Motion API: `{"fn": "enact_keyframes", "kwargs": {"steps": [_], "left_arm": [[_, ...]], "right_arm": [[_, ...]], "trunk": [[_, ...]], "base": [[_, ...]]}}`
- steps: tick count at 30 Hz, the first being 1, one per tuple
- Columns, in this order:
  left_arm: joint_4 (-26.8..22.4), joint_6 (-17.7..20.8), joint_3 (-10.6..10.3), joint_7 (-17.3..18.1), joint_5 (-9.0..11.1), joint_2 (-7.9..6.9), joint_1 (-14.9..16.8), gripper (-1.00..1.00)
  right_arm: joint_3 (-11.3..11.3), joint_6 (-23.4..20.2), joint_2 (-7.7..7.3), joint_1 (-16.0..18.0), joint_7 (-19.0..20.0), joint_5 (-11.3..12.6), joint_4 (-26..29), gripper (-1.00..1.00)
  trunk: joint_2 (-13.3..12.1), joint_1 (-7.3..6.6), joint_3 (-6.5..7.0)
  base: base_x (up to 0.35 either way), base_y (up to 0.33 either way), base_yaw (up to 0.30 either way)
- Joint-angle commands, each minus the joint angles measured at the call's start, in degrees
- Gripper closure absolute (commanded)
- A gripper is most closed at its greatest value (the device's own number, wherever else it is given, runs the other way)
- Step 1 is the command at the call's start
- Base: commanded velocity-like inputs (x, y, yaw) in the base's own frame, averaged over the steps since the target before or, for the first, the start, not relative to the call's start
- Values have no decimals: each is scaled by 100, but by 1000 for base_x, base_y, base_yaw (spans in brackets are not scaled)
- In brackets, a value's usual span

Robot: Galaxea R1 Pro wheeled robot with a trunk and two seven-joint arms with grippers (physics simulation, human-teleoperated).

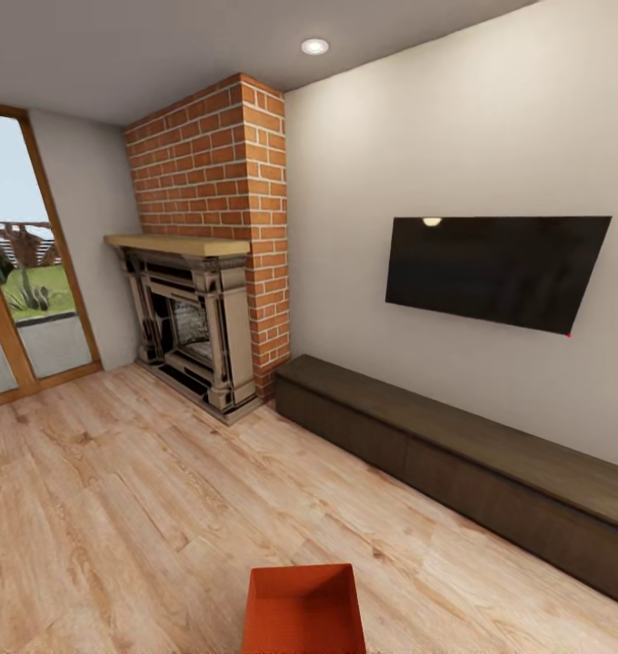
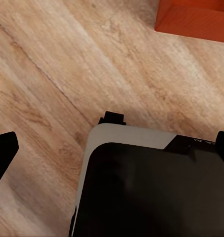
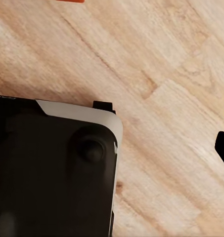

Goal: Move the two storage containers from the living room to the garage. In the garage, place one container on the floor and stack the other container on top of it (either order is fine).

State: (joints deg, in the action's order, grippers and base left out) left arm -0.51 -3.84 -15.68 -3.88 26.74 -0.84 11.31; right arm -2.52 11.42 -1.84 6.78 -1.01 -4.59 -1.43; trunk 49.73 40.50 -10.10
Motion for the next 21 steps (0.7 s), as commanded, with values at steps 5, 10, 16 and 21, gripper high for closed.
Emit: {"fn": "enact_keyframes", "kwargs": {"steps": [5, 10, 16, 21], "left_arm": [[-2, -11, -46, -16, 49, 4, 3, -100], [-2, -11, -48, -16, 48, 5, 3, -100], [-2, -11, -49, -16, 44, 3, 3, -100], [-2, -11, -49, -16, 44, 3, 3, -100]], "right_arm": [[-34, 26, -1, 8, -23, -44, -15, -100], [-37, 20, -1, 8, -28, -42, -15, -100], [-38, 17, -8, 8, 7, -47, -15, -100], [-38, 13, -11, 8, 32, -49, -15, -100]], "trunk": [[6, 1, -55], [6, 1, -101], [6, 1, -156], [6, 1, -202]], "base": [[0, 0, 0], [0, 0, 0], [0, 0, 0], [0, 0, 0]]}}
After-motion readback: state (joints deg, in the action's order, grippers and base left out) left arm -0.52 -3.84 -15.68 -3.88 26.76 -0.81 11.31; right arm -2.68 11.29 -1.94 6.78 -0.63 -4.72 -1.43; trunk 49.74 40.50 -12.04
